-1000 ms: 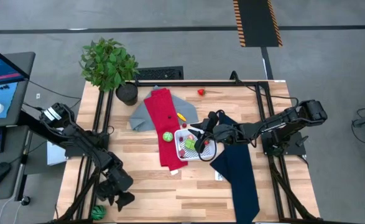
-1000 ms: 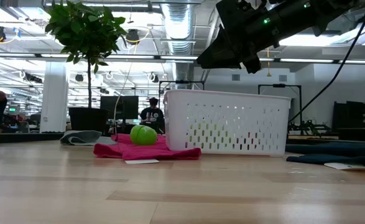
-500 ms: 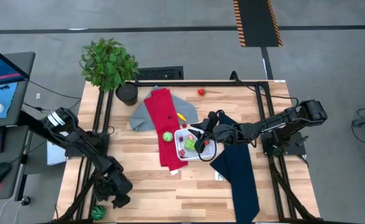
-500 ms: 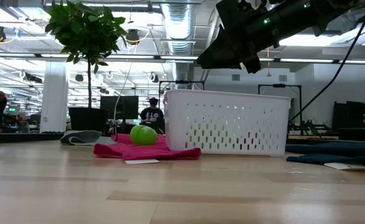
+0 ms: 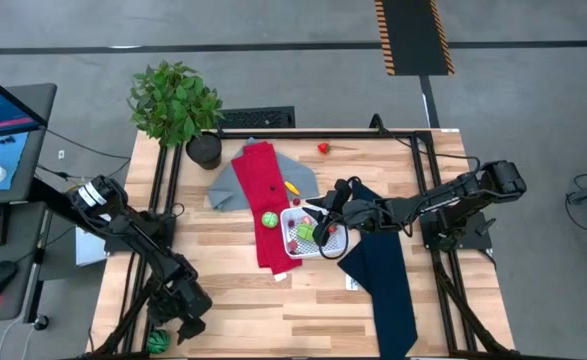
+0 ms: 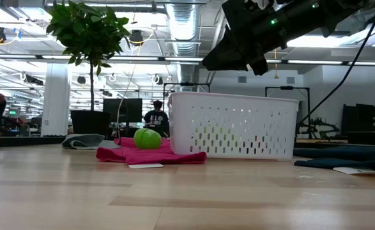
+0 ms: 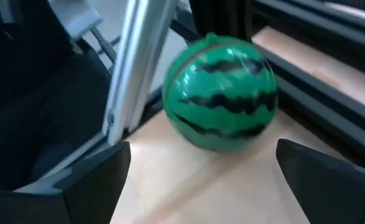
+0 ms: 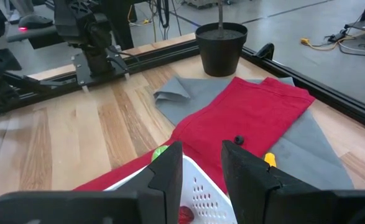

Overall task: Pick and placing Produce into tupperware
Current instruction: Put the watermelon into the white bin

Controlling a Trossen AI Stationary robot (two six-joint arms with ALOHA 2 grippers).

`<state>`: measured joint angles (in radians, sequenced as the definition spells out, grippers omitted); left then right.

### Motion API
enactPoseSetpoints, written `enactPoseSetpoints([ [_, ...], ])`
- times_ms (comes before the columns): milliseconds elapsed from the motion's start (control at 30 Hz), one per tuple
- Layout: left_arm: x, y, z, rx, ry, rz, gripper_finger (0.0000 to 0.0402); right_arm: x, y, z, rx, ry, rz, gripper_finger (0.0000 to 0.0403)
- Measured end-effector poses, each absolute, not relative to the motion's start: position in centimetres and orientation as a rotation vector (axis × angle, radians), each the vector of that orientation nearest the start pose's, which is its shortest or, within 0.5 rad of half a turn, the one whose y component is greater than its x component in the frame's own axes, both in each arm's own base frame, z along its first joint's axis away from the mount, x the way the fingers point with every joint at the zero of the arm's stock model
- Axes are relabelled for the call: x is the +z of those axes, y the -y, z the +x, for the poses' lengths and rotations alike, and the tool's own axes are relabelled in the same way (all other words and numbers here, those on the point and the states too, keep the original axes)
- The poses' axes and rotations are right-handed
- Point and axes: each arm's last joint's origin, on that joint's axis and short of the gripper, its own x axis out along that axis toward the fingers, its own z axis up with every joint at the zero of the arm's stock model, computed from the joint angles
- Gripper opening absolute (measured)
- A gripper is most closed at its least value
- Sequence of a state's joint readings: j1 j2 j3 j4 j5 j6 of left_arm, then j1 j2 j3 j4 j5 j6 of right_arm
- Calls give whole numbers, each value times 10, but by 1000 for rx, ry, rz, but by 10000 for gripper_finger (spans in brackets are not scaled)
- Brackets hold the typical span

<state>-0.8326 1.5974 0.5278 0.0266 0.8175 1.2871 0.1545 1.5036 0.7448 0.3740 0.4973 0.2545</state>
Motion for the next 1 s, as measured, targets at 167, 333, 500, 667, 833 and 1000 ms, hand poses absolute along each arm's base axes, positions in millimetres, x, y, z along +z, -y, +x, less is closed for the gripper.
enactPoseSetpoints([
  [167,109,196,147,-1999,-9,812,390,207,-34,306,-382,-320,125,134],
  [333,109,201,142,-2015,-4,811,390,207,-34,306,-382,-320,125,133],
  [500,108,206,136,-1996,-56,840,390,207,-34,306,-382,-320,126,134],
  [667,106,210,131,-2005,-80,846,390,207,-34,306,-382,-320,126,132],
  [833,106,215,124,-1998,-159,819,390,207,-34,306,-382,-321,125,134],
  [1000,107,220,121,-1971,-160,836,390,207,-34,306,-382,-321,125,132],
])
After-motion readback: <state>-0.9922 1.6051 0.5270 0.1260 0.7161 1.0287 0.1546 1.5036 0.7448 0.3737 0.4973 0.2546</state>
